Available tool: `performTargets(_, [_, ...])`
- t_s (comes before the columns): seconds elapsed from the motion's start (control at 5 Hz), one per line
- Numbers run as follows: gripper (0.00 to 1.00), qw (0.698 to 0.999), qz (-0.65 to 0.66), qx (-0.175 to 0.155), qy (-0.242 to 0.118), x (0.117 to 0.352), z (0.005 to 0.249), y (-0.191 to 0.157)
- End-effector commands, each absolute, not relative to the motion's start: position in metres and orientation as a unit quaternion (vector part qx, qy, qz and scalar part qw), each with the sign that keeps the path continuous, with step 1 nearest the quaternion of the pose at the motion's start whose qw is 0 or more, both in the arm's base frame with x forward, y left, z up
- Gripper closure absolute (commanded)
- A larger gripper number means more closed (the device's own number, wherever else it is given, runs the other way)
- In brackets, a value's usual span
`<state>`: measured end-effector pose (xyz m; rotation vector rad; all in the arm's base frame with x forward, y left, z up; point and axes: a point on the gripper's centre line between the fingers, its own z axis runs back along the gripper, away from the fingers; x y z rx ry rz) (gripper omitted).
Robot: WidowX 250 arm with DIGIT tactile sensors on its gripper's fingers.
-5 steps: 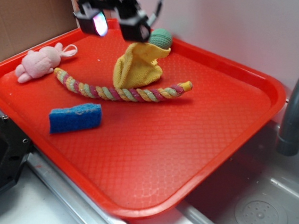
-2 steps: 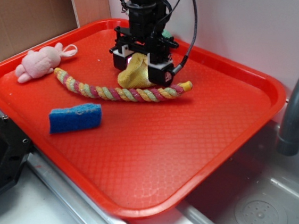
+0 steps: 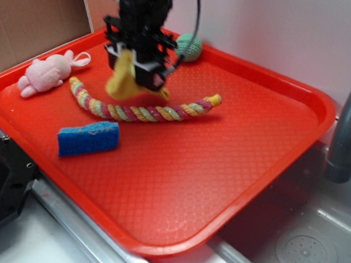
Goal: Grab the yellow cloth.
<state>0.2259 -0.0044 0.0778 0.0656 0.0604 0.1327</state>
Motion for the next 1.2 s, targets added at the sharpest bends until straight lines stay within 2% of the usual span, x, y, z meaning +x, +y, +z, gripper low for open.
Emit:
performTargets(0.0, [1.00, 0.998, -0.055, 0.019, -0.013, 0.219, 0.177, -0.025])
performTargets(0.2, [1.00, 0.993, -0.108, 0.043, -0.031, 0.216, 0.194, -0.048])
performTargets(0.4, [1.00, 0.990, -0.125, 0.030, -0.052, 0.208, 0.207, -0.052])
performTargets(0.6, [1.00, 0.990, -0.133, 0.011, -0.053, 0.205, 0.208, -0.053])
performTargets(0.8, [1.00, 0.991, -0.122, -0.028, -0.040, 0.199, 0.206, -0.057])
performTargets(1.0, [1.00, 0.999, -0.026, -0.011, -0.040, 0.188, 0.210, -0.059])
